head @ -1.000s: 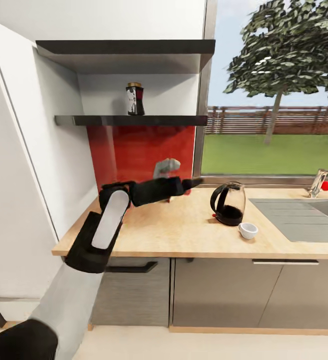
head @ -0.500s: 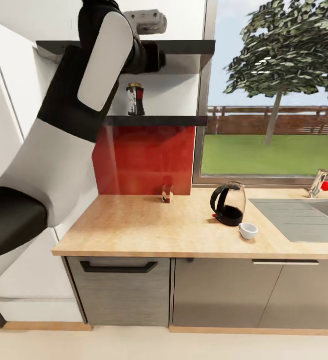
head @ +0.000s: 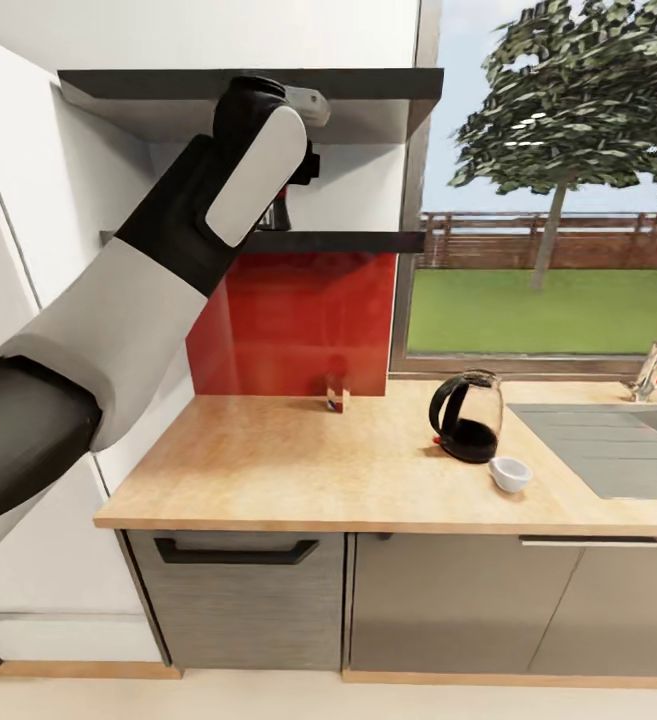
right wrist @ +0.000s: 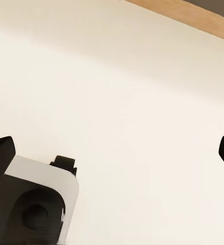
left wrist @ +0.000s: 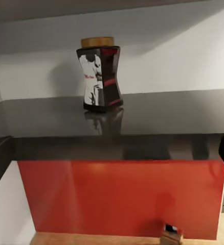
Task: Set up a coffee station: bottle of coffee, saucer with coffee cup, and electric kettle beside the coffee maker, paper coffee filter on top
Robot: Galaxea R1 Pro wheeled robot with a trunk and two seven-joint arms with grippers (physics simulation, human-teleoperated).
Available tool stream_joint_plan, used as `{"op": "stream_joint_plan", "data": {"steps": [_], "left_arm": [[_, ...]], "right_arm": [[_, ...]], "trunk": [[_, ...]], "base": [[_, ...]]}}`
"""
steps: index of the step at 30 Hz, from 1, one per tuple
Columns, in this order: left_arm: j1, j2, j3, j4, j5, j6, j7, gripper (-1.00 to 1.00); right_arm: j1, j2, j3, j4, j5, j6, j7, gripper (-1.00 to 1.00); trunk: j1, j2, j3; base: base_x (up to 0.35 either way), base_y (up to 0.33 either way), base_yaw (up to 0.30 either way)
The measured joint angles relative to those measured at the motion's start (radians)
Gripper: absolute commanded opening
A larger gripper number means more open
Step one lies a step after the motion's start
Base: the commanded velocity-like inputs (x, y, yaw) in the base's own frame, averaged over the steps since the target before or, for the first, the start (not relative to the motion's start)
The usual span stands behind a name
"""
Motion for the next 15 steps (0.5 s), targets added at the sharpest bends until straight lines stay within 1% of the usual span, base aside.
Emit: {"op": "stream_joint_plan", "data": {"steps": [5,15], "left_arm": [[0.001,0.0,0.0,0.005,0.0,-0.01,0.0,1.0],[0.001,0.0,0.003,0.006,0.001,-0.011,-0.001,1.0]], "right_arm": [[0.001,0.0,0.0,0.044,0.002,0.002,0.001,1.0],[0.001,0.0,0.0,0.055,0.002,0.003,0.002,1.0]], "trunk": [[0.0,0.0,0.0],[0.0,0.0,0.0]], "base": [[0.179,0.052,0.0],[0.296,0.149,0.0]]}}
